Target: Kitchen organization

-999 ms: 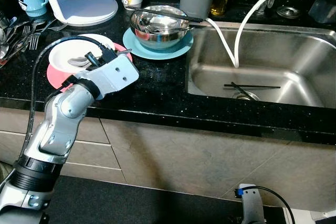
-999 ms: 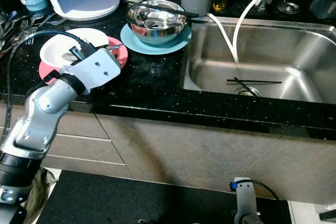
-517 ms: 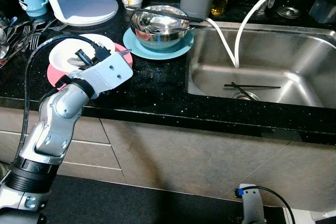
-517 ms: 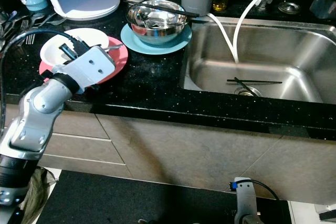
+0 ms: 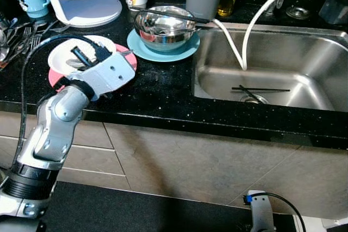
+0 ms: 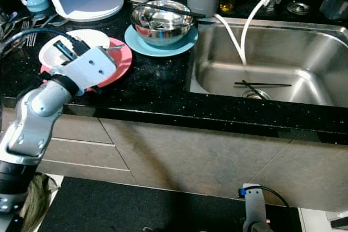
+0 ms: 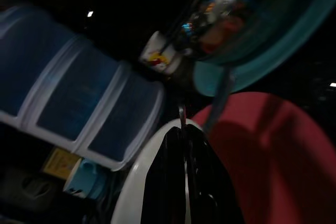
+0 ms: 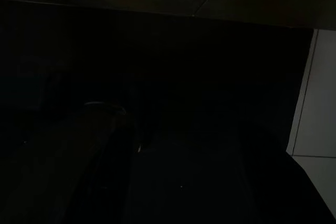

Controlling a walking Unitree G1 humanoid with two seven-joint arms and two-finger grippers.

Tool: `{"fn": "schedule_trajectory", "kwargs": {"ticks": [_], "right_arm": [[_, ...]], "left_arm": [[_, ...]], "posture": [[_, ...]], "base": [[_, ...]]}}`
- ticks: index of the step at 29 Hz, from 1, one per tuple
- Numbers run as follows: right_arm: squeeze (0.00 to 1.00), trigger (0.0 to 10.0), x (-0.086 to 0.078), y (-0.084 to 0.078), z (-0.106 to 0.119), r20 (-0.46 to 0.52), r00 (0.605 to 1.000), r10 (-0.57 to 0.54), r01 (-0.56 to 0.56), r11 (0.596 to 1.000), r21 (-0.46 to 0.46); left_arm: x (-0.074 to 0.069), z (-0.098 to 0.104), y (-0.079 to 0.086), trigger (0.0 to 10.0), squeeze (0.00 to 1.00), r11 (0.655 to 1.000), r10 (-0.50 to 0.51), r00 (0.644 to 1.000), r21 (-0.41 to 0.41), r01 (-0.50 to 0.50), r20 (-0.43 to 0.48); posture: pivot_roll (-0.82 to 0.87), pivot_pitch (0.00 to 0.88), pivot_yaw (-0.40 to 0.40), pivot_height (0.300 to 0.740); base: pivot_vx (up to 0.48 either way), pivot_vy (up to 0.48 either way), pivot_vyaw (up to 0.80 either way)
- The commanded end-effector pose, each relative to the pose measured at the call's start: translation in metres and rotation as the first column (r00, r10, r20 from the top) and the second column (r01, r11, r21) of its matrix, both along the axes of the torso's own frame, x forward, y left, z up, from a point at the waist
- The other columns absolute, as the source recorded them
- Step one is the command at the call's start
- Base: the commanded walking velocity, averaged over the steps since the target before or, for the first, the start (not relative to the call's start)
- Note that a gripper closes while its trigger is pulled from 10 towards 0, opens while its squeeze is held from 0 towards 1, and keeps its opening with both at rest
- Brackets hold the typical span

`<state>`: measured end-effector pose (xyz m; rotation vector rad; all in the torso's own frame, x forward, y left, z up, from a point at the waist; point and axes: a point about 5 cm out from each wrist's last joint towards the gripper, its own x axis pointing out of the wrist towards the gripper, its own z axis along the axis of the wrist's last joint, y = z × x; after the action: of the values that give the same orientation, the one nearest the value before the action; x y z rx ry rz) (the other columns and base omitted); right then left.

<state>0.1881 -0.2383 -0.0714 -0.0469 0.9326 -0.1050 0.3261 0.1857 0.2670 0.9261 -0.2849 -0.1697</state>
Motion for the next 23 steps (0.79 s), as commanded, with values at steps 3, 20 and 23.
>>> {"fn": "schedule_trajectory", "kwargs": {"ticks": [3,20,23], "right_arm": [[0.00,10.0,-0.004,-0.001,-0.002,-0.010,1.000,-0.007,0.007,1.000,-0.004],[0.00,10.0,-0.003,0.001,-0.002,0.003,1.000,-0.022,0.022,1.000,0.007],[0.00,10.0,-0.003,0.001,-0.002,0.002,1.000,-0.025,0.025,1.000,0.006]], "left_arm": [[-0.002,0.024,0.004,0.0,0.00,1.000,0.019,0.994,-0.011,-0.018,0.103],[-0.007,0.065,-0.010,0.0,0.00,0.998,-0.020,0.954,-0.053,0.037,0.299],[-0.005,0.062,-0.016,0.0,0.00,0.995,-0.041,0.958,-0.073,0.065,0.283]], "posture": [[0.01,0.136,-0.015,0.740],[0.01,0.128,-0.008,0.740],[0.01,0.132,-0.007,0.740]], "base": [[0.000,0.000,0.00],[0.000,0.000,0.00],[0.000,0.000,0.00]]}}
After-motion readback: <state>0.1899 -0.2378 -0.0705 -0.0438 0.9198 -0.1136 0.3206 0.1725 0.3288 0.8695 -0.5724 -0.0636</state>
